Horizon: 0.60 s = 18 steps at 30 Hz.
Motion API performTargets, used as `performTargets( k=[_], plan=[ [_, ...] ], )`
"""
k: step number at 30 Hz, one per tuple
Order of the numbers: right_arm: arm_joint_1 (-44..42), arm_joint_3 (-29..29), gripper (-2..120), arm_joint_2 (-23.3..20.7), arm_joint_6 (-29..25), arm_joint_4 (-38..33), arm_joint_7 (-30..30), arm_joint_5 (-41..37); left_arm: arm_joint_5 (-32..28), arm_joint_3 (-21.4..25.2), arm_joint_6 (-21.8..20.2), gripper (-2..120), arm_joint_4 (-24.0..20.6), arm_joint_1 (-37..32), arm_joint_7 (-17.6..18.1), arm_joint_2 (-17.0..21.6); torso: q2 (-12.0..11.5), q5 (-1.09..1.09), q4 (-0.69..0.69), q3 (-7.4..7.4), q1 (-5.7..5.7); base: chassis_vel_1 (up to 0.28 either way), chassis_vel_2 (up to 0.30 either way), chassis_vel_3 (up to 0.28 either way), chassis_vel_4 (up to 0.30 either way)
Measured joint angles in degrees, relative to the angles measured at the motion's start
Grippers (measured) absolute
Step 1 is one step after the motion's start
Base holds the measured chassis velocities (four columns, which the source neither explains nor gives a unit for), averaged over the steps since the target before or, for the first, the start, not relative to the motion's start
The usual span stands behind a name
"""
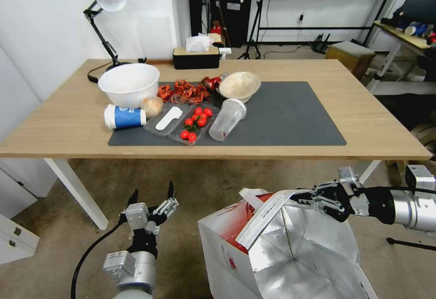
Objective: Pick up the food delivery bag from the floor and place it on the table.
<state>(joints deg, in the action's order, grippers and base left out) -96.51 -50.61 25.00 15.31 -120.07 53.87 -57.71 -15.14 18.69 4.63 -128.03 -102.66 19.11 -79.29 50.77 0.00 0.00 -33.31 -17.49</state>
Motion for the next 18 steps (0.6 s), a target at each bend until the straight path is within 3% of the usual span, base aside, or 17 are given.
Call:
performTargets(
  k=[18],
  plan=[
    [0.09,0.32,0,0.06,0.0,0.19,0.08,0.15,-0.14,0.01,0.0,100,0.07,0.06,0.06,-0.09,5.13,0.0,0.0,-2.94,-2.22,0.0,0.0,0.0,0.0]
  ],
)
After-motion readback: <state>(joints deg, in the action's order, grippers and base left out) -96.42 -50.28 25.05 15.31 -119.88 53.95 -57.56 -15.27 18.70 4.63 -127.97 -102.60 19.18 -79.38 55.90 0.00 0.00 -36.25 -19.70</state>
